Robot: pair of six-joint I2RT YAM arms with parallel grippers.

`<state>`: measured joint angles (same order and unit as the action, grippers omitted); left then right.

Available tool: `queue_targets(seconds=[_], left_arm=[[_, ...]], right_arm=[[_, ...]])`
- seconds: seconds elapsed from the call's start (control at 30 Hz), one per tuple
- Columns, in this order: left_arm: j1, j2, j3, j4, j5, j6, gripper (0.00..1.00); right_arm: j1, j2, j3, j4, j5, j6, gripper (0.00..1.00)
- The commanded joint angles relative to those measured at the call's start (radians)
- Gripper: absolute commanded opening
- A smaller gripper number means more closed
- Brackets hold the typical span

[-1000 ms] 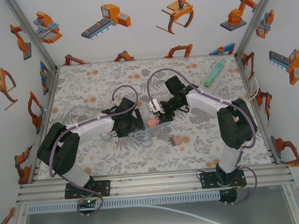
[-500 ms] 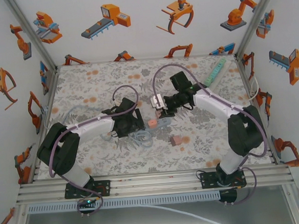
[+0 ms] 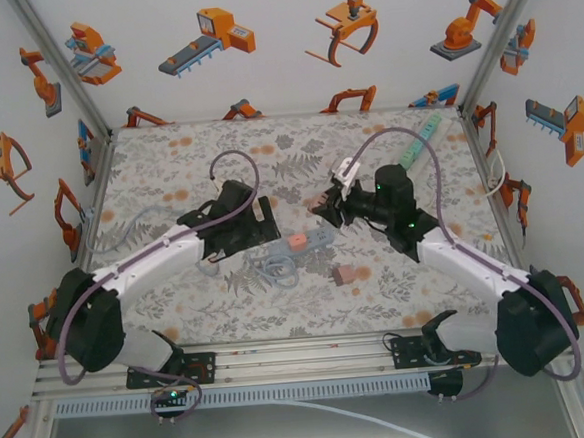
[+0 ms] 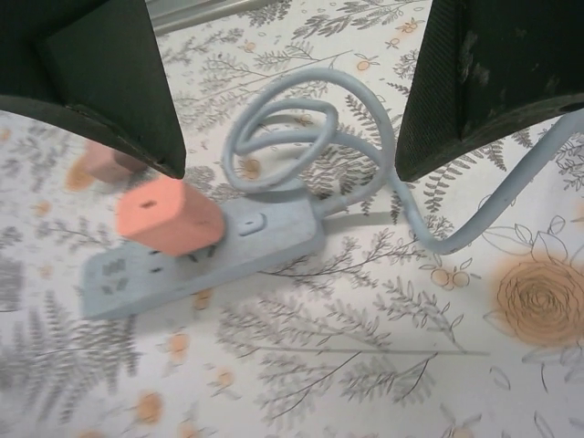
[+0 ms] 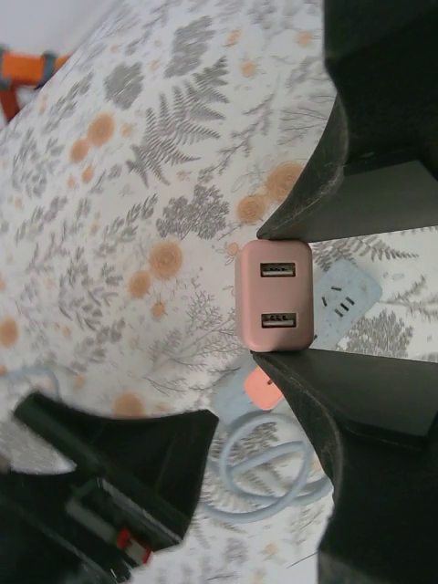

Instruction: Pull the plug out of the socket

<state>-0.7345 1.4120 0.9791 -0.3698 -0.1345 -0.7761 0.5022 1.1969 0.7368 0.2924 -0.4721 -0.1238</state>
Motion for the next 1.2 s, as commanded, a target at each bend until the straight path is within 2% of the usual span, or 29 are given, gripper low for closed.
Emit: queue_targets(seconds=[0.0,0.1,0.2,0.37,0.53,0.6,0.67,0.83,1.17], left_arm=[[-0.004,-0.115,0.027,0.009,0.015,0.115,0.89],[-0.005,-0.22,0.01,0.051,0.073,0.239,0.9],[-0.004,-0.322,-0.008,0.087,0.145,0.39,0.91],[-0.007,-0.445,-0.022,0.1,0.346,0.682,0.94],[-0.014,-0.499,-0.008,-0.006,0.57,0.953,0.98],[-0.021,-0.509,-0.005,-0.05,0.617,1.03,1.0],[-0.034,-0.516,-0.005,-0.092,0.654,1.107,0.97],[-0.054,-0.513,-0.014,-0.13,0.673,1.181,0.97],[-0.062,-0.457,-0.007,-0.126,0.641,1.161,0.97]], right_arm=[[-0.005,-0.066,0.063,-0.185,0.28,0.323,0.24],[-0.007,-0.061,0.169,-0.507,0.411,0.426,0.25],[-0.007,-0.05,0.212,-0.69,0.412,0.499,0.25],[-0.021,-0.028,0.206,-0.836,0.364,0.63,0.24],[-0.076,0.076,0.216,-0.966,0.255,0.687,0.24],[-0.08,0.133,0.224,-1.008,0.223,0.679,0.24],[-0.08,0.193,0.225,-1.037,0.208,0.672,0.25],[-0.08,0.299,0.213,-1.046,0.245,0.665,0.25],[-0.08,0.38,0.159,-0.972,0.265,0.664,0.32]])
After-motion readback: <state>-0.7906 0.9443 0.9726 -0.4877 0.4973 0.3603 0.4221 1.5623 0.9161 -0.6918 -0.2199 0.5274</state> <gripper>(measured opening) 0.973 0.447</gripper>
